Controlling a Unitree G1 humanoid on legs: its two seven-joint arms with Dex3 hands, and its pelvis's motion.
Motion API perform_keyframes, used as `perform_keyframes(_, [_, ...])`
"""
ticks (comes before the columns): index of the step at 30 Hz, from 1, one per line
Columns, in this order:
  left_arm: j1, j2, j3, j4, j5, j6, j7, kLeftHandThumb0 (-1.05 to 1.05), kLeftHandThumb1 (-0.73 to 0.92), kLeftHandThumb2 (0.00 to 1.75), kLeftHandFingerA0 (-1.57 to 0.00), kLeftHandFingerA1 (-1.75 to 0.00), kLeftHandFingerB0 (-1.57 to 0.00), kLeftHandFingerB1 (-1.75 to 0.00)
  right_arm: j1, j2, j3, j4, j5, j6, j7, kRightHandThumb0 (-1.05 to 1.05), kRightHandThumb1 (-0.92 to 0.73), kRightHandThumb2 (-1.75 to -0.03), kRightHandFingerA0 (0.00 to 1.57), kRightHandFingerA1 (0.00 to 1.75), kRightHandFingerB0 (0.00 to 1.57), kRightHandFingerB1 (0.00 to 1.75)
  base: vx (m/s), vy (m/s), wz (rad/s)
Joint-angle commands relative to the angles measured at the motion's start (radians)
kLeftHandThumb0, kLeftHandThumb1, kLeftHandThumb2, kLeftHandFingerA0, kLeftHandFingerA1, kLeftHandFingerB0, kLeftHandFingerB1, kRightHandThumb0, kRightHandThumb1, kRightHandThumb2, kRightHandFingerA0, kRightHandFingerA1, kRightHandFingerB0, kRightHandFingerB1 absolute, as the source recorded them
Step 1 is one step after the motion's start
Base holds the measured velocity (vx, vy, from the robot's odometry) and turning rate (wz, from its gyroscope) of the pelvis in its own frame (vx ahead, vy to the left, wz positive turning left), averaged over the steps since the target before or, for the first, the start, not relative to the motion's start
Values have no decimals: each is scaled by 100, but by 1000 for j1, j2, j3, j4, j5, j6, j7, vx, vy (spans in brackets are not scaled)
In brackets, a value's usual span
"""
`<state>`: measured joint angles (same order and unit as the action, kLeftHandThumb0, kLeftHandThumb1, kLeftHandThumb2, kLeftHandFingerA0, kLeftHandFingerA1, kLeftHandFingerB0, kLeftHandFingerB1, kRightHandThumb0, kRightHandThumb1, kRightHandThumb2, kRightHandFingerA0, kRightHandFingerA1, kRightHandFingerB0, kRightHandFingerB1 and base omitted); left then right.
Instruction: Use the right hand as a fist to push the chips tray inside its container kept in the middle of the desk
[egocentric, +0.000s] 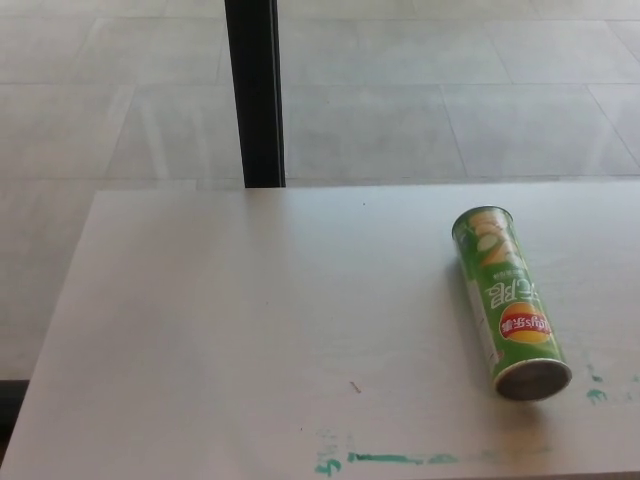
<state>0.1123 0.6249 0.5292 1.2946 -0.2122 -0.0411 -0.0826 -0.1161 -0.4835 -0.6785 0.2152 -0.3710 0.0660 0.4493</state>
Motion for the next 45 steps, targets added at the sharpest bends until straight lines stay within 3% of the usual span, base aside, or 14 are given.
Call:
perform_keyframes(1, [31, 0, -10, 9, 7, -14, 12, -74, 92, 71, -63, -66, -50, -49, -24, 87, -460, 716, 420, -228, -624, -59, -82, -65, 65, 127, 44, 75, 0, 0, 0])
perform_keyframes(7, [44, -4, -6, 5, 1, -27, -4, -74, 92, 72, -57, -64, -46, -49, -52, 118, -627, 733, 574, -105, -597, -66, -89, -68, 60, 126, 21, 54, 0, 0, 0])
perform_keyframes(8, [41, -5, -5, 5, 0, -24, -3, -74, 92, 72, -55, -62, -47, -49, -55, 121, -633, 745, 575, -106, -598, -65, -72, -113, 68, 108, 23, 59, 0, 0, 0])
perform_keyframes(9, [35, -4, 0, 6, -6, -19, -3, -74, 92, 72, -55, -62, -47, -49, -56, 123, -630, 759, 565, -107, -598, -65, -72, -113, 68, 108, 23, 59, 0, 0, 0])
perform_keyframes(10, [33, -5, 3, 8, -8, -20, -1, -73, 92, 71, -56, -63, -48, -50, -57, 122, -628, 773, 559, -114, -598, -68, -90, -68, 62, 128, 29, 56, 0, 0, 0])
perform_keyframes(16, [29, -4, 1, 9, -5, -20, 7, -74, 92, 70, -61, -67, -50, -50, -73, 149, -650, 808, 563, -94, -584, -68, -85, -66, 67, 137, 43, 67, 0, 0, 0])
perform_keyframes(17, [31, -4, 1, 9, -5, -24, 6, -74, 92, 71, -62, -67, -51, -51, -72, 165, -637, 802, 545, -76, -597, -70, -86, -68, 59, 139, 51, 90, 0, 0, 0])
perform_keyframes(27, [4, -3, 19, 7, -26, 0, 12, -71, 92, 67, -61, -67, -49, -50, -89, 182, -641, 903, 566, -141, -556, -70, -91, -70, 52, 138, 45, 87, 0, 0, 0])
perform_keyframes(28, [10, -6, 15, 7, -21, -14, 7, -73, 92, 71, -56, -65, -45, -51, -85, 181, -635, 898, 554, -125, -583, -64, -75, -118, 64, 104, 54, 84, 0, 0, 0])
perform_keyframes(29, [17, -8, 16, 8, -21, -21, 1, -72, 92, 70, -58, -66, -44, -51, -77, 181, -641, 895, 563, -116, -576, -72, -90, -69, 48, 136, 46, 94, 0, 0, 0])
perform_keyframes(40, [37, -10, 0, 7, -1, -20, 3, -76, 92, 72, -56, -63, -49, -49, -51, 173, -584, 912, 611, -104, -573, -74, -92, -71, 53, 134, 51, 85, 0, 0, 0])
perform_keyframes(41, [33, -11, 7, 7, -10, -16, 1, -76, 92, 71, -56, -63, -49, -49, -54, 172, -578, 914, 612, -103, -585, -66, -75, -119, 69, 106, 56, 81, 0, 0, 0])
perform_keyframes(42, [28, -10, 15, 8, -18, -11, -2, -74, 92, 69, -59, -66, -49, -50, -58, 172, -575, 918, 623, -106, -588, -73, -92, -69, 53, 118, 52, 83, 0, 0, 0])
perform_keyframes(45, [19, -8, 23, 11, -25, 2, 8, -74, 92, 67, -58, -63, -49, -49, -56, 172, -534, 928, 629, -127, -593, -75, -92, -72, 59, 138, 53, 82, 0, 0, 0])
